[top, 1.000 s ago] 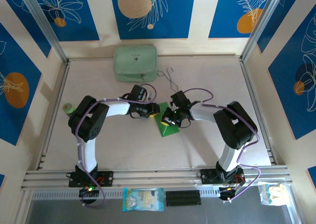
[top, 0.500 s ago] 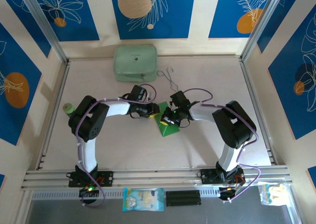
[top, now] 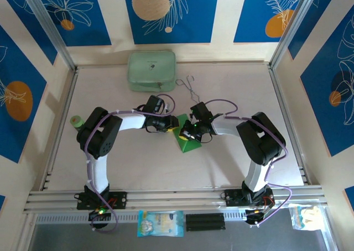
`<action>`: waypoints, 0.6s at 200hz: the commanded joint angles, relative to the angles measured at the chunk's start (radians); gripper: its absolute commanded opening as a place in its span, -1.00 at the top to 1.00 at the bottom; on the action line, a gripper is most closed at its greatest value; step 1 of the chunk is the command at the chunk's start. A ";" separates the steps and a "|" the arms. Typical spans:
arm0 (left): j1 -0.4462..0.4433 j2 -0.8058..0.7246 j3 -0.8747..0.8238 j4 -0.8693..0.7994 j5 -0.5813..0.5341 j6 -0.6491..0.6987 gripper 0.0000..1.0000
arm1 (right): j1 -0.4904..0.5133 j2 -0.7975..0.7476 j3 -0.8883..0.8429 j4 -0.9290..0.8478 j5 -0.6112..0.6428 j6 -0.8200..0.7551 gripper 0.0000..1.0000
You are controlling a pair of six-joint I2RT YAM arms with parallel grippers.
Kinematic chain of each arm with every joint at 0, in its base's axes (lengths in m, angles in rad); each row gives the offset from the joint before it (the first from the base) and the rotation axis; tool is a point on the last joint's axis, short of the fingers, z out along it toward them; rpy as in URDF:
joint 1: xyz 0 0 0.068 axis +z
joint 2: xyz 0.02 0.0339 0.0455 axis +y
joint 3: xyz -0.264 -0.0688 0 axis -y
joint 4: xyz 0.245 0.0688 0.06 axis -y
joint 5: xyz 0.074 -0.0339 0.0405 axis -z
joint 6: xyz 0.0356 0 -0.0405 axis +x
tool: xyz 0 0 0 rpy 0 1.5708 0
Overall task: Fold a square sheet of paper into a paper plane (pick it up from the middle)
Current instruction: Fold the triangle a second time at the center of the table.
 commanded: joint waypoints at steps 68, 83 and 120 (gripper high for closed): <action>-0.011 0.033 -0.011 -0.040 -0.012 0.009 0.44 | 0.001 0.016 -0.007 0.006 0.004 0.025 1.00; -0.011 0.033 -0.011 -0.040 -0.012 0.009 0.44 | 0.000 0.021 -0.007 0.003 0.004 0.026 1.00; -0.012 0.030 -0.011 -0.041 -0.014 0.009 0.45 | 0.002 0.023 -0.014 -0.006 0.015 0.026 1.00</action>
